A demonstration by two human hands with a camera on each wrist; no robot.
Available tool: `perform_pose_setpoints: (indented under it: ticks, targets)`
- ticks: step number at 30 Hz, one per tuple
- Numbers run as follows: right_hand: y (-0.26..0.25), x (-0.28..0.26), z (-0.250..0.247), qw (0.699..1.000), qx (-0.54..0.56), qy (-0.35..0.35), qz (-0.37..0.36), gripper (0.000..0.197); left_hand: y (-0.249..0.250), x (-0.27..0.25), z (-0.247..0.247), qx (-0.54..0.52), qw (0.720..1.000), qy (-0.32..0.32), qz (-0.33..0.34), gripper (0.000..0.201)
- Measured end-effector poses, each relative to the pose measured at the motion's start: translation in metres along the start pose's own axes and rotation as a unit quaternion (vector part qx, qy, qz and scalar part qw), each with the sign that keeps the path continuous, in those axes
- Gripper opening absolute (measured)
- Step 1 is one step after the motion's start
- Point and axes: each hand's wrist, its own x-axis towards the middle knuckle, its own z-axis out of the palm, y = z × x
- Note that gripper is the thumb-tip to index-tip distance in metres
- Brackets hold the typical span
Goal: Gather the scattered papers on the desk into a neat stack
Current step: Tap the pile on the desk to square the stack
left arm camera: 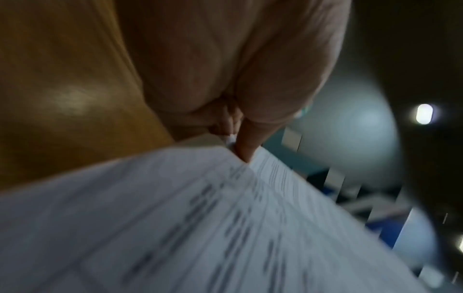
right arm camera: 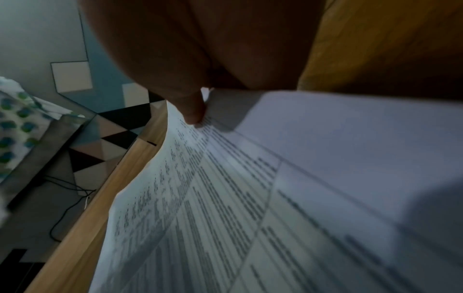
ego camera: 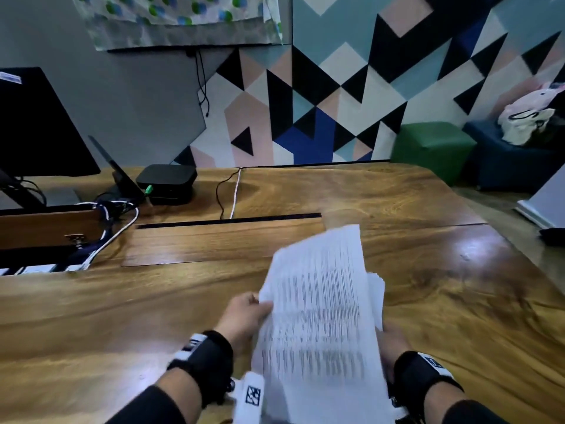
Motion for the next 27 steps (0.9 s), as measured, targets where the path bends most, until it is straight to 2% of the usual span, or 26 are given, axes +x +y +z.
perform_pose_setpoints:
  ticks: [2,4,10,11,13,15,16,17,19,20,21,22,24,25,27]
  targets:
    - [-0.002,-0.002,0.002,1.000,0.000,-0.029,0.000,0.022,-0.033,0.015,0.012,0.137,0.989,0.052,0.014,0.020]
    - [-0.010,-0.010,0.005,0.999,0.004,-0.051,0.005,0.022,-0.052,0.020,0.019,0.214,0.973,0.077,0.029,0.022]
    - [-0.015,-0.018,0.004,0.989,0.116,-0.051,0.072,0.058,-0.060,0.017,0.027,0.363,0.923,0.119,0.047,0.027]
    - [-0.015,-0.021,0.005,0.989,0.118,-0.063,0.064,0.052,-0.060,0.016,0.027,0.379,0.916,0.122,0.045,0.028]
    - [-0.015,-0.026,0.009,0.991,0.099,-0.086,0.030,0.028,-0.062,0.011,0.026,0.398,0.907,0.128,0.041,0.029]
    - [-0.018,-0.030,0.012,0.991,0.087,-0.100,-0.009,0.029,-0.064,0.010,0.025,0.398,0.905,0.136,0.063,0.024]
    - [-0.022,-0.031,0.012,0.989,0.089,-0.114,-0.024,0.030,-0.065,0.012,0.023,0.363,0.919,0.137,0.073,0.021]
    - [-0.029,-0.034,0.011,0.987,0.093,-0.123,-0.044,0.028,-0.065,0.015,0.018,0.295,0.944,0.127,0.076,0.029]
    - [-0.044,-0.038,0.007,0.983,0.100,-0.132,-0.078,0.024,-0.060,0.025,0.007,0.124,0.990,0.047,0.038,0.077]
    - [-0.052,-0.040,0.005,0.980,0.103,-0.140,-0.097,0.021,-0.054,0.027,0.001,0.051,0.999,-0.003,0.016,0.097]
    - [-0.060,-0.044,0.003,0.976,0.108,-0.152,-0.116,0.022,-0.048,0.027,-0.005,-0.006,0.999,-0.050,0.003,0.103]
    - [-0.069,-0.048,0.002,0.969,0.113,-0.168,-0.141,0.036,-0.042,0.029,-0.010,-0.045,0.996,-0.082,-0.002,0.108]
    - [-0.088,-0.055,0.001,0.959,0.111,-0.185,-0.182,0.071,-0.028,0.026,-0.014,-0.087,0.989,-0.115,0.007,0.100]
    - [-0.098,-0.061,0.001,0.954,0.112,-0.182,-0.211,0.069,-0.018,0.021,-0.013,-0.094,0.989,-0.114,0.027,0.090]
    - [-0.119,-0.070,0.005,0.942,0.104,-0.160,-0.277,0.029,0.005,0.013,-0.010,-0.092,0.987,-0.073,0.107,0.052]
